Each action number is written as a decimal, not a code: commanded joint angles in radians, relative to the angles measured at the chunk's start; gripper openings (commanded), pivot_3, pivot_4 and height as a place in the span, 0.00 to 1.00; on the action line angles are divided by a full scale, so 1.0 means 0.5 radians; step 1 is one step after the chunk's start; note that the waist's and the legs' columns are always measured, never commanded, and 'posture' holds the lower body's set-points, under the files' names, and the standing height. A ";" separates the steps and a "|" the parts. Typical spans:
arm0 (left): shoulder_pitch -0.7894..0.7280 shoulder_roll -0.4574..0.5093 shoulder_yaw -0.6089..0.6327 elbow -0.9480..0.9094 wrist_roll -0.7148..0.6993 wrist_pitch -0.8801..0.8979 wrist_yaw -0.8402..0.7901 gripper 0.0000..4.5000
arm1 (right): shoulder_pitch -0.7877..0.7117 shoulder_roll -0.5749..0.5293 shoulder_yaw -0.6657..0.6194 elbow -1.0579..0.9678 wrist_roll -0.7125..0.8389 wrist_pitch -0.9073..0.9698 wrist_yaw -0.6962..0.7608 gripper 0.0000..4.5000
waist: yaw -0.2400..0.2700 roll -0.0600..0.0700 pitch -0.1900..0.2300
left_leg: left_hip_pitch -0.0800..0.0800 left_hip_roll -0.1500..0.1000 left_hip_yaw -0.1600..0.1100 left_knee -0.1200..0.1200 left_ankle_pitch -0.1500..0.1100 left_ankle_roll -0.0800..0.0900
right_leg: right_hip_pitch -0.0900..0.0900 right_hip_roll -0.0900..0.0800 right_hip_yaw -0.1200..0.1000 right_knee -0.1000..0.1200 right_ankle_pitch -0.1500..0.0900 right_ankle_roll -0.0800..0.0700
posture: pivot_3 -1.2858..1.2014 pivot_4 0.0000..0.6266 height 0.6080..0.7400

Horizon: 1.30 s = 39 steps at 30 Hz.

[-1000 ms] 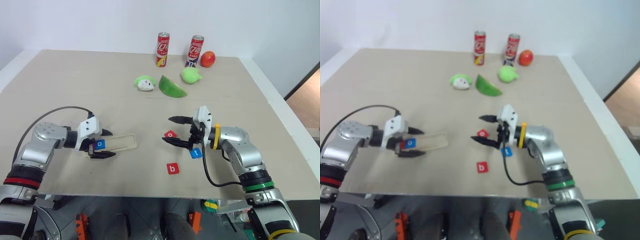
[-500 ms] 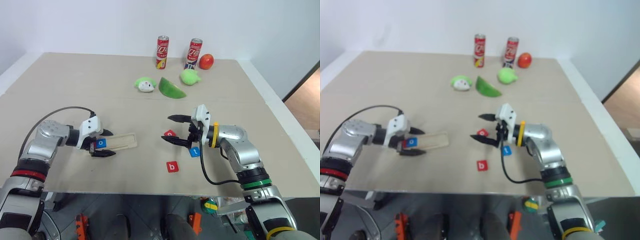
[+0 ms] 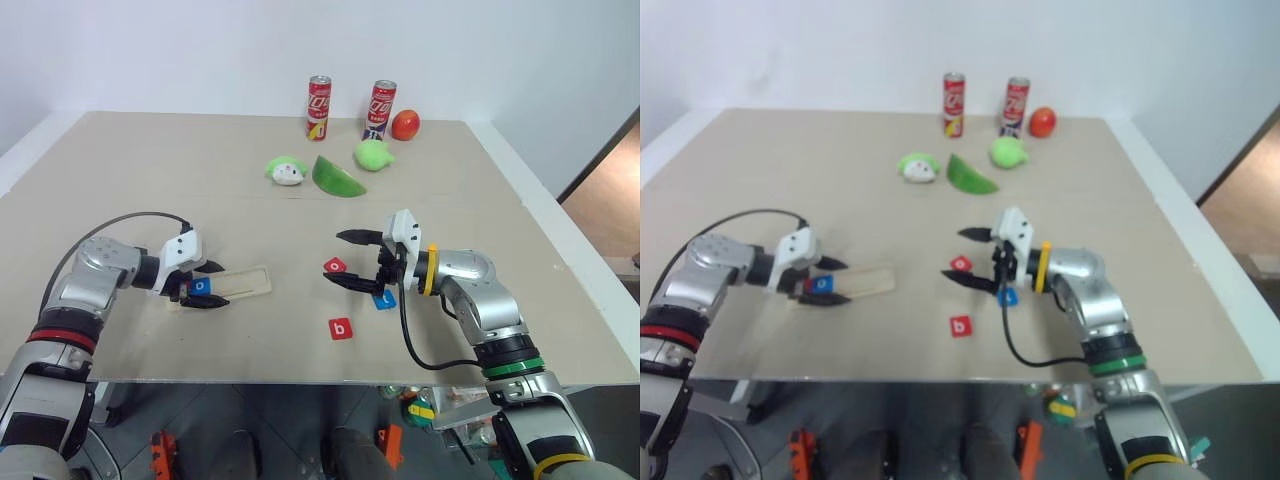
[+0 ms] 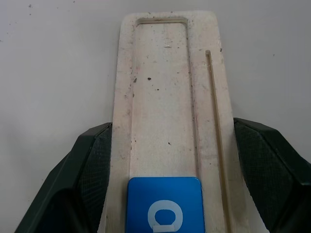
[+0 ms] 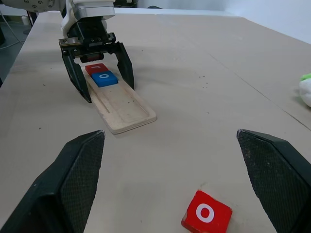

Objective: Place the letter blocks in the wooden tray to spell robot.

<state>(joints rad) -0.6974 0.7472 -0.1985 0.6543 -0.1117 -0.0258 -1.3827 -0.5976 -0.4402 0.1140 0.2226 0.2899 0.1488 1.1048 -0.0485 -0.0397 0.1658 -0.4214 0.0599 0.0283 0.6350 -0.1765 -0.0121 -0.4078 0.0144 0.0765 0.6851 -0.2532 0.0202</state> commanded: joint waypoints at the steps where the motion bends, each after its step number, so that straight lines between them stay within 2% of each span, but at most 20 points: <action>1: 0.035 -0.021 -0.057 -0.115 0.103 0.040 0.031 0.71 | -0.020 -0.018 -0.036 -0.047 0.010 -0.026 -0.004 1.00 | 0.002 0.001 0.000 | 0.000 0.000 0.000 0.000 0.000 0.000 | 0.000 0.000 0.000 0.000 0.000 0.000 | 0.52 0.24 1.00; 5: 0.009 -0.094 -0.117 -0.371 0.138 0.132 0.030 0.71 | -0.019 -0.034 -0.045 -0.034 0.022 -0.029 0.019 1.00 | 0.015 0.002 0.000 | -0.004 -0.002 0.000 0.000 0.000 0.000 | 0.000 -0.001 0.000 0.000 -0.004 0.005 | 0.52 0.24 1.00; 11: -0.120 -0.328 -0.240 -0.590 0.189 0.369 0.063 0.71 | 0.038 -0.126 -0.076 -0.054 0.044 -0.029 0.093 1.00 | 0.050 0.002 0.001 | -0.017 -0.015 -0.001 0.000 -0.002 -0.004 | -0.003 -0.010 0.003 -0.006 -0.004 0.019 | 0.52 0.24 1.00; 20: -0.298 -0.566 -0.414 -0.466 0.319 0.371 0.076 0.71 | 0.193 -0.229 -0.141 -0.147 0.064 -0.033 0.086 1.00 | 0.051 0.003 0.002 | -0.020 -0.017 -0.004 0.000 -0.006 -0.005 | -0.005 -0.009 0.004 -0.007 -0.009 0.026 | 0.52 0.24 1.00; 24: -0.302 -0.551 -0.431 -0.457 0.332 0.401 0.030 0.71 | 0.247 -0.241 -0.153 -0.192 0.067 -0.029 0.072 1.00 | 0.046 0.003 0.002 | -0.018 -0.017 -0.003 0.000 -0.006 -0.005 | -0.004 -0.009 0.005 -0.007 -0.012 0.031 | 0.52 0.24 1.00; 26: -0.294 -0.536 -0.425 -0.459 0.348 0.418 0.046 0.95 | 0.268 -0.252 -0.157 -0.207 0.066 -0.033 0.075 1.00 | 0.045 0.003 0.002 | -0.018 -0.017 -0.003 0.000 -0.006 -0.005 | -0.004 -0.009 0.005 -0.007 -0.011 0.031 | 0.52 0.24 1.00; 27: -0.288 -0.527 -0.412 -0.476 0.337 0.440 0.043 0.99 | 0.278 -0.260 -0.161 -0.220 0.068 -0.033 0.077 1.00 | 0.045 0.003 0.002 | -0.018 -0.017 -0.003 0.000 -0.006 -0.005 | -0.004 -0.009 0.005 -0.007 -0.011 0.031 | 0.52 0.24 1.00; 33: -0.275 -0.404 -0.288 -0.689 0.215 0.489 -0.013 0.99 | 0.315 -0.348 -0.161 -0.340 0.127 0.049 0.153 1.00 | 0.038 0.004 0.003 | -0.018 -0.016 -0.003 0.000 -0.006 -0.005 | -0.005 -0.008 0.005 -0.007 -0.011 0.031 | 0.52 0.24 1.00; 37: -0.235 -0.272 0.003 -1.027 -0.149 0.760 -0.083 0.99 | 0.368 -0.510 -0.095 -0.524 0.192 0.187 0.334 1.00 | 0.037 0.007 0.010 | -0.020 -0.015 -0.004 -0.001 -0.006 -0.005 | -0.007 -0.008 0.004 -0.007 -0.012 0.031 | 0.52 0.24 1.00; 39: -0.091 -0.218 0.135 -1.267 -0.336 0.853 -0.084 0.99 | 0.405 -0.556 -0.057 -0.610 0.208 0.229 0.393 1.00 | 0.029 0.008 0.010 | -0.020 -0.014 -0.004 -0.001 -0.006 -0.005 | -0.006 -0.008 0.004 -0.007 -0.012 0.031 | 0.52 0.24 1.00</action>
<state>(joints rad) -0.7715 0.6301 -0.1766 0.1077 -0.2019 0.3658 -1.4152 -0.4003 -0.7040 0.0801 -0.0251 0.3699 0.2493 1.2713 -0.0341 -0.0357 0.1709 -0.4310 0.0532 0.0267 0.6344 -0.1801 -0.0146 -0.4107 0.0105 0.0790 0.6814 -0.2601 0.0361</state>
